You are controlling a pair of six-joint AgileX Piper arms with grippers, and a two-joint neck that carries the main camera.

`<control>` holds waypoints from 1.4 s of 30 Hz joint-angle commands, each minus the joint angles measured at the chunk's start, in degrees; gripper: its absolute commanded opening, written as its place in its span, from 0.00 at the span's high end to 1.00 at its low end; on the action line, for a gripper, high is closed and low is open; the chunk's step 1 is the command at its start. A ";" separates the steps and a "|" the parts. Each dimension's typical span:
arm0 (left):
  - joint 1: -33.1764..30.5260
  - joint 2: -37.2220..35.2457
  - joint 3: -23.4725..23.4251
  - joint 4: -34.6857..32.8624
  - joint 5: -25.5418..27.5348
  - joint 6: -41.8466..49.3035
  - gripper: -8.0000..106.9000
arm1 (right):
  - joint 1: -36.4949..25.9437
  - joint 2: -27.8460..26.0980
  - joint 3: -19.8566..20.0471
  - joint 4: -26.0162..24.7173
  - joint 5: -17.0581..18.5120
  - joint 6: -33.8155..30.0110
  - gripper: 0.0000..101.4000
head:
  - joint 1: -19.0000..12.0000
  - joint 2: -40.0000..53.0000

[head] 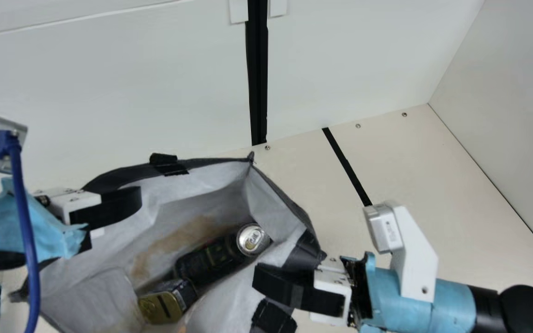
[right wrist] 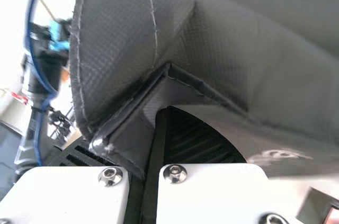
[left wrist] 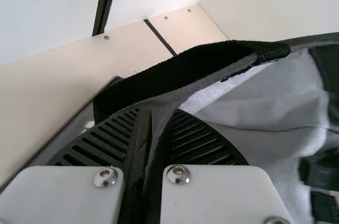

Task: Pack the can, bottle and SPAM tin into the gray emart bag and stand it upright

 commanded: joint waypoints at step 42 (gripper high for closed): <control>-7.31 0.10 2.47 -1.99 -0.05 10.04 1.00 | -8.42 -10.25 -12.40 -17.56 -1.36 23.39 1.00 | -1.30 -0.05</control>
